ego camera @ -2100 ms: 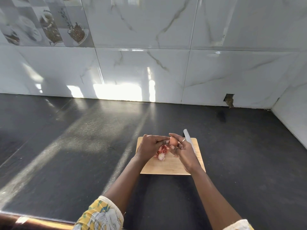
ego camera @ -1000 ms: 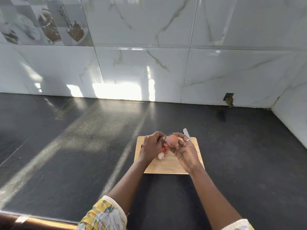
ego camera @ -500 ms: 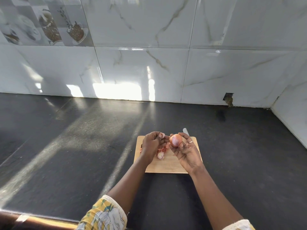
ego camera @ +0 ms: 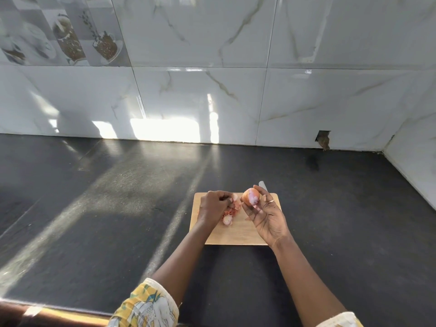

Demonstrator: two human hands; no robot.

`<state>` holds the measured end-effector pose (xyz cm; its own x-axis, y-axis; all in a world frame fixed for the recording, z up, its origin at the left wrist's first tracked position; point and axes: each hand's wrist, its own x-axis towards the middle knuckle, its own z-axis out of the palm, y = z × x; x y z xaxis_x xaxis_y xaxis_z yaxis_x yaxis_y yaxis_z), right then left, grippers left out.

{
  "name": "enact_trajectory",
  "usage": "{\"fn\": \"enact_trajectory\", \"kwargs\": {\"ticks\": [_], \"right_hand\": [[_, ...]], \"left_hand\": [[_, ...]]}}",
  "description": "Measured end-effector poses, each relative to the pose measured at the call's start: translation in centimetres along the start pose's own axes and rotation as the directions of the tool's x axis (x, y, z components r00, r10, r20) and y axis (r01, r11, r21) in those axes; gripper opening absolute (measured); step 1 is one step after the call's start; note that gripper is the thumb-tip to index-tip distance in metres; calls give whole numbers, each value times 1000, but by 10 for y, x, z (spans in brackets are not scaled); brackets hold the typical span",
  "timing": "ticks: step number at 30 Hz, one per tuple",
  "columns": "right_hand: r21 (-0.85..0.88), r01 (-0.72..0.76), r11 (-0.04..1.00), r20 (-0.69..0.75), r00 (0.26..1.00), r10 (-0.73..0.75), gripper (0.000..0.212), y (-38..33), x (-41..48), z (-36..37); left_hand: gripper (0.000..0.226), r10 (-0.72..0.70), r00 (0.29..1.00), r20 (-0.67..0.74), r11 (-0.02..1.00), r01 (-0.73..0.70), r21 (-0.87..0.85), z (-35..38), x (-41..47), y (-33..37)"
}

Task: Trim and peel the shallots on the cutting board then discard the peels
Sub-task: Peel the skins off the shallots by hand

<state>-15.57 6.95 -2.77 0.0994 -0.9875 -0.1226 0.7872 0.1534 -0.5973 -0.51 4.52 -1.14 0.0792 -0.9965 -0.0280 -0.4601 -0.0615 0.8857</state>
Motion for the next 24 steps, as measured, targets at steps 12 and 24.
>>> {"fn": "enact_trajectory", "kwargs": {"ticks": [12, 24], "right_hand": [[-206, 15, 978, 19, 1000, -11, 61, 9, 7, -4], [-330, 39, 943, -16, 999, -47, 40, 9, 7, 2]], "left_hand": [[17, 39, 998, 50, 995, -34, -91, -1, -5, 2], [18, 93, 990, 105, 989, -79, -127, 3, -3, 0]]}}
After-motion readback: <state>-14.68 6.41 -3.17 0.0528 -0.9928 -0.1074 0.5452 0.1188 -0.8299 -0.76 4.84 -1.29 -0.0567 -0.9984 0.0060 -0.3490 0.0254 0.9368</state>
